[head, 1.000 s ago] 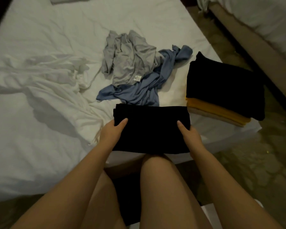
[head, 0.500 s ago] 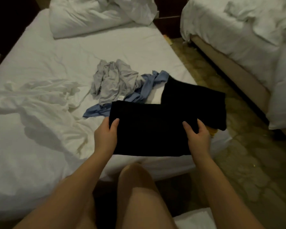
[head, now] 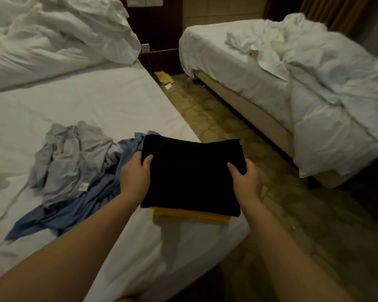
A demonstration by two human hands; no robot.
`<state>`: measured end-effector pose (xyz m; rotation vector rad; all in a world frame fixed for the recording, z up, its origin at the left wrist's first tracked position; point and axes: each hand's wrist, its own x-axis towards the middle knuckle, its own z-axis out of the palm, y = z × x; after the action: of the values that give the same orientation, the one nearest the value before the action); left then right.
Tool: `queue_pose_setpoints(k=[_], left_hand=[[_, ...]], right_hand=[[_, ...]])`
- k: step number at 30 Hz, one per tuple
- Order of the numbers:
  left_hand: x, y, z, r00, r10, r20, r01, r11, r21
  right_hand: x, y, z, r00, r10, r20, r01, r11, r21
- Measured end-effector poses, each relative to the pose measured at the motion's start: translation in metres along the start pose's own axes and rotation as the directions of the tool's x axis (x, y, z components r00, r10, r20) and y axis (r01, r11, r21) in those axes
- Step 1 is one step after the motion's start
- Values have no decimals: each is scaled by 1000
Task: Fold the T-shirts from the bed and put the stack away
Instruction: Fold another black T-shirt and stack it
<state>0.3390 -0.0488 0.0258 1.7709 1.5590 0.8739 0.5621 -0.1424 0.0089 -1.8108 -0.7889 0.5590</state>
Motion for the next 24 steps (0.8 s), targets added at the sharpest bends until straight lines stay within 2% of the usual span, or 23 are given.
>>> queue_pose_setpoints(k=[5,8,13,15,17,19,20,21,22,24], left_hand=[[9,-35,20,996,-87,4,87,996,24],[11,-43,23,996,-86,17,85,995,49],[13,-25,21,995,85,-59,-87,996,-28],[11,-16,19,989,127,-71,-130,991,-44],[12,-16,19,995,101,-24,-101,995,11],[13,-20,19,1000,5,30,-10,989,150],[13,-21,17,999,-26,27,19,977,214],[12,-20,16,1000,-4,-7,6,963,270],[9,-18,16,996,77,-47,-56,938,343],[2,-10,23,942,331,-52,-265,831,489]], right_hand=[[13,36,20,981,157,116,-150,986,-69],[11,40,29,982,177,67,-171,982,-80],[5,33,21,994,71,-81,-76,995,-67],[5,30,14,994,48,-97,-55,996,-69],[6,28,11,996,88,-36,-91,989,-113],[6,29,11,989,145,37,-131,960,-246],[4,31,12,991,127,49,-103,936,-337],[2,32,13,997,67,39,-44,902,-430],[-2,29,15,1000,-22,20,29,858,-512],[-7,22,23,978,-204,43,187,766,-615]])
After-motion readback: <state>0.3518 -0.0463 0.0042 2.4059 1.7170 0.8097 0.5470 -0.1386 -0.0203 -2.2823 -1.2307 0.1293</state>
